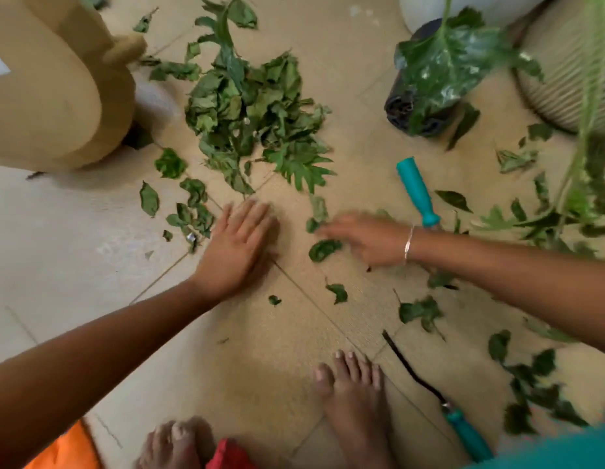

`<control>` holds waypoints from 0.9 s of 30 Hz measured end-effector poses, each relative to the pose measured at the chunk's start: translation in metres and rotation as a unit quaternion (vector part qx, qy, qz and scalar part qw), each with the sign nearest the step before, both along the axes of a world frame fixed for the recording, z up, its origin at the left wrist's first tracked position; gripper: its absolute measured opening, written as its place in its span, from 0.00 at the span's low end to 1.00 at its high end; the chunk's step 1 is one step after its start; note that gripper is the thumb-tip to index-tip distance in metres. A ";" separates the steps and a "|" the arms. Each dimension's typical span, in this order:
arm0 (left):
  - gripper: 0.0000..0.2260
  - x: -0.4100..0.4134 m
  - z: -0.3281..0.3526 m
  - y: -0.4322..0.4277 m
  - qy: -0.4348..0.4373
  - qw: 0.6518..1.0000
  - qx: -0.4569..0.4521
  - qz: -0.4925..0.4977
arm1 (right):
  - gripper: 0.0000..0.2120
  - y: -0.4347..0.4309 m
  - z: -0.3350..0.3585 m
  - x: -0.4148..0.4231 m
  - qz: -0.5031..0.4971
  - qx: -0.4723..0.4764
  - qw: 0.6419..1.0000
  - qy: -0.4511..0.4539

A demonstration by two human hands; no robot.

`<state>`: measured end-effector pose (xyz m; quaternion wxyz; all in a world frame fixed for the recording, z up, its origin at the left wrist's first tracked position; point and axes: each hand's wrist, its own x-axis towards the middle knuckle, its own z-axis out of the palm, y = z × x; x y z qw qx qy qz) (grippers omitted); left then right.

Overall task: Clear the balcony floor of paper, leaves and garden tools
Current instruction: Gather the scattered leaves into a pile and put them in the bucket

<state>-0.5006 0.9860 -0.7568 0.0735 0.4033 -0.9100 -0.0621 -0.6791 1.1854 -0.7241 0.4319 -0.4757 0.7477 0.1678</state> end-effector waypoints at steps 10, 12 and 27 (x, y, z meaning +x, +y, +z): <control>0.22 -0.064 -0.019 0.032 -0.006 0.964 0.014 -0.265 | 0.40 0.004 0.003 -0.004 0.032 -0.030 0.998 -0.042; 0.24 -0.061 -0.011 0.007 -0.020 0.998 0.022 -0.057 | 0.34 0.004 0.005 -0.003 0.025 -0.060 0.998 -0.024; 0.22 -0.182 0.003 0.114 0.014 0.943 0.069 -0.326 | 0.13 -0.027 0.061 -0.212 0.373 0.374 0.849 0.020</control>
